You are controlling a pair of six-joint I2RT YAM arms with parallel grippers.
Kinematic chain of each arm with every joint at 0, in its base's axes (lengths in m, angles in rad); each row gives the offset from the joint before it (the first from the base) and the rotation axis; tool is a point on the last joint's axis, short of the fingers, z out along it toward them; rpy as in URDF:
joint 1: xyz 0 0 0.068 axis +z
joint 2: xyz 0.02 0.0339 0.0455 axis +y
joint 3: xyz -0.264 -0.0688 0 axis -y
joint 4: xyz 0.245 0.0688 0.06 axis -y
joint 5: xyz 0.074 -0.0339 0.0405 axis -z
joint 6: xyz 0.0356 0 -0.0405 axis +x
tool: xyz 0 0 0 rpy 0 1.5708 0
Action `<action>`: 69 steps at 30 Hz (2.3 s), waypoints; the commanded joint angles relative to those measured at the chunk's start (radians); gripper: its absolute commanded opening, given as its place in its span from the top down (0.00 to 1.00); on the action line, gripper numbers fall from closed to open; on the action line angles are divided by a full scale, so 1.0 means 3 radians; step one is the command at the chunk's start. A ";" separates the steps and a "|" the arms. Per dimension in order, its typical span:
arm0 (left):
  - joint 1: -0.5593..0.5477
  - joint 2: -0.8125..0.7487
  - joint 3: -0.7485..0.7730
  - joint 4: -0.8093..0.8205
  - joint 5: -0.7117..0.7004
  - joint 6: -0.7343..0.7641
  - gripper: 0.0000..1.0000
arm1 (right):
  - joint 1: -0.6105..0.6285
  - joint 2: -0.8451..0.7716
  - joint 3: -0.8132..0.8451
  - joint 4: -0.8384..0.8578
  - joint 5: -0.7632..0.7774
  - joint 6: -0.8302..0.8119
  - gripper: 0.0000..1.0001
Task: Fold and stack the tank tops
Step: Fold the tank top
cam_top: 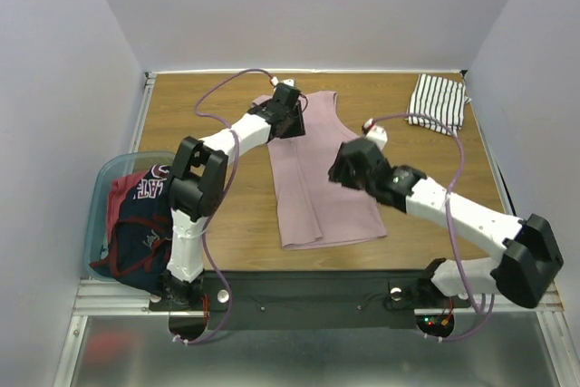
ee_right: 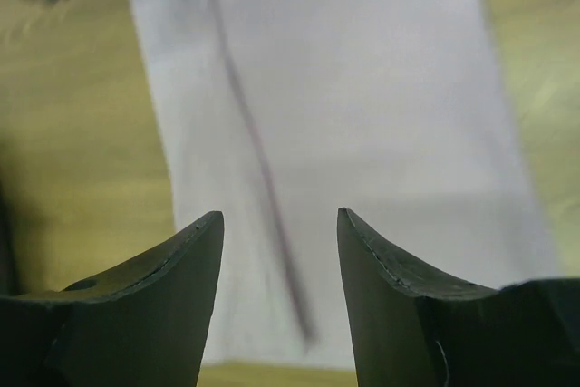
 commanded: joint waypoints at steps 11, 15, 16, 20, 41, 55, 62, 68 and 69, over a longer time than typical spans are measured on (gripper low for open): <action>-0.0784 -0.1022 -0.0989 0.0641 -0.0093 -0.0589 0.66 | -0.2012 0.1531 0.1294 0.0137 -0.0941 -0.1239 0.45; -0.1137 -0.1180 -0.1449 0.0728 -0.0302 -0.0773 0.66 | -0.2237 0.1920 0.1448 0.0280 -0.1248 -0.1316 0.50; -0.1199 -0.1211 -0.1546 0.0749 -0.0338 -0.0850 0.67 | -0.2253 0.1966 0.1504 0.0280 -0.1243 -0.1336 0.50; -0.1429 -0.1247 -0.2006 0.0887 -0.0354 -0.1070 0.70 | -0.2263 0.2104 0.1565 0.0285 -0.1167 -0.1413 0.51; -0.1634 -0.1814 -0.2913 -0.0094 -0.0247 -0.1592 0.84 | -0.2253 0.1180 0.0247 0.0669 -0.1381 -0.1050 0.52; -0.2124 -0.2086 -0.2049 -0.0601 -0.0477 -0.1157 0.62 | -0.1962 0.1194 0.0098 0.0914 -0.1617 -0.0989 0.51; -0.2615 -0.1422 -0.1451 -0.0448 -0.0548 -0.1162 0.57 | -0.1961 0.1470 0.0241 0.0924 -0.1463 -0.1014 0.51; -0.2764 -0.1028 -0.1148 -0.0341 -0.0533 -0.1173 0.54 | -0.1956 0.1670 0.0353 0.0986 -0.1422 -0.0999 0.51; -0.2784 -0.1002 -0.1133 -0.0325 -0.0528 -0.1178 0.54 | -0.1961 0.1670 0.0359 0.0986 -0.1422 -0.0989 0.51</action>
